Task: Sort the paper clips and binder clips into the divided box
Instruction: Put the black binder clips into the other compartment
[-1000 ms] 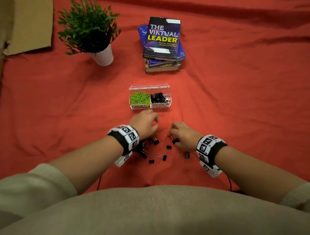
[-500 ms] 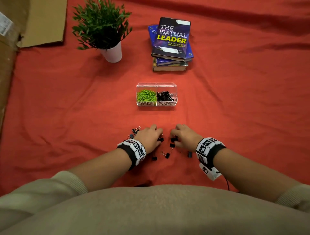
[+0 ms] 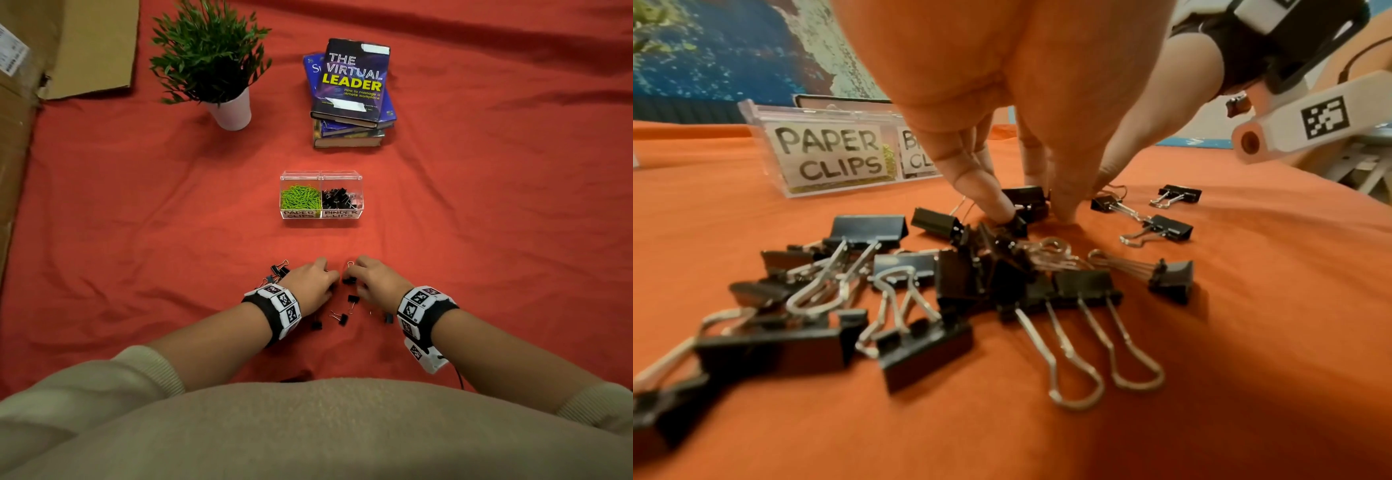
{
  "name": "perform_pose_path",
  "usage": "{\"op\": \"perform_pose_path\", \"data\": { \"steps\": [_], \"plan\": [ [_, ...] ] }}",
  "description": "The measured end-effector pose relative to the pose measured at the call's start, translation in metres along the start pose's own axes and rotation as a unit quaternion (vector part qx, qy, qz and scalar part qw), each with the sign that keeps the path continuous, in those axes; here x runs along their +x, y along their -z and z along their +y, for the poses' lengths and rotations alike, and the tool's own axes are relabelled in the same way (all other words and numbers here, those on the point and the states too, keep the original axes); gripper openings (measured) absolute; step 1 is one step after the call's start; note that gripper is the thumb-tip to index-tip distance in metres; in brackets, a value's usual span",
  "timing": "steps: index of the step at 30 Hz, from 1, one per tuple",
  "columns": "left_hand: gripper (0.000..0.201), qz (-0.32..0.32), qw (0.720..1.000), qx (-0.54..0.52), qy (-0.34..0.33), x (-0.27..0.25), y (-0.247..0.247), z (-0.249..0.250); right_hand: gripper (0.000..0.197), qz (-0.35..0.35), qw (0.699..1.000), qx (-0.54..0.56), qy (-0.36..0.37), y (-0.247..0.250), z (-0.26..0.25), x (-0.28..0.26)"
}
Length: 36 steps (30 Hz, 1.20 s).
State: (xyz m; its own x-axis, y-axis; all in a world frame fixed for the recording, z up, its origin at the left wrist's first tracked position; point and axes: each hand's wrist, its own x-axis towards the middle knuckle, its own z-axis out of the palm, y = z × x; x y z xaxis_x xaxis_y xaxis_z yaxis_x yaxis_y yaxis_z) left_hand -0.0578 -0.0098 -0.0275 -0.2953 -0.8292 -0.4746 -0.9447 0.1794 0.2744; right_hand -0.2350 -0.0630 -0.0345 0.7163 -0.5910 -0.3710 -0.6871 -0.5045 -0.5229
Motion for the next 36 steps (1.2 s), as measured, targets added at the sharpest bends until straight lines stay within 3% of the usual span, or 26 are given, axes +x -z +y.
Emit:
{"op": "perform_pose_path", "data": {
  "steps": [10,15,20,23,29,36],
  "plan": [
    [0.03,-0.011,0.998,0.068,-0.008,0.003,0.013,0.007,0.03,-0.006,0.999,-0.039,0.028,0.0,0.0,0.005],
    [0.032,-0.016,0.997,0.073,-0.019,0.003,0.012,0.007,0.032,-0.015,0.999,0.036,-0.013,0.003,0.001,0.006],
    [0.024,-0.015,0.995,0.093,-0.01,0.007,0.009,0.01,0.022,0.104,0.982,0.133,-0.08,0.041,0.002,0.023],
    [0.023,-0.012,0.996,0.092,-0.006,0.01,0.005,0.011,0.023,0.154,0.975,0.138,-0.083,0.077,0.0,0.048],
    [0.023,0.01,0.999,0.038,0.005,0.012,0.009,0.005,0.023,0.14,0.988,0.022,-0.067,0.113,-0.01,0.092],
    [0.018,0.019,1.0,-0.004,0.022,0.017,0.025,-0.011,0.023,0.201,0.973,0.088,-0.076,0.097,-0.009,0.064]
  ]
}}
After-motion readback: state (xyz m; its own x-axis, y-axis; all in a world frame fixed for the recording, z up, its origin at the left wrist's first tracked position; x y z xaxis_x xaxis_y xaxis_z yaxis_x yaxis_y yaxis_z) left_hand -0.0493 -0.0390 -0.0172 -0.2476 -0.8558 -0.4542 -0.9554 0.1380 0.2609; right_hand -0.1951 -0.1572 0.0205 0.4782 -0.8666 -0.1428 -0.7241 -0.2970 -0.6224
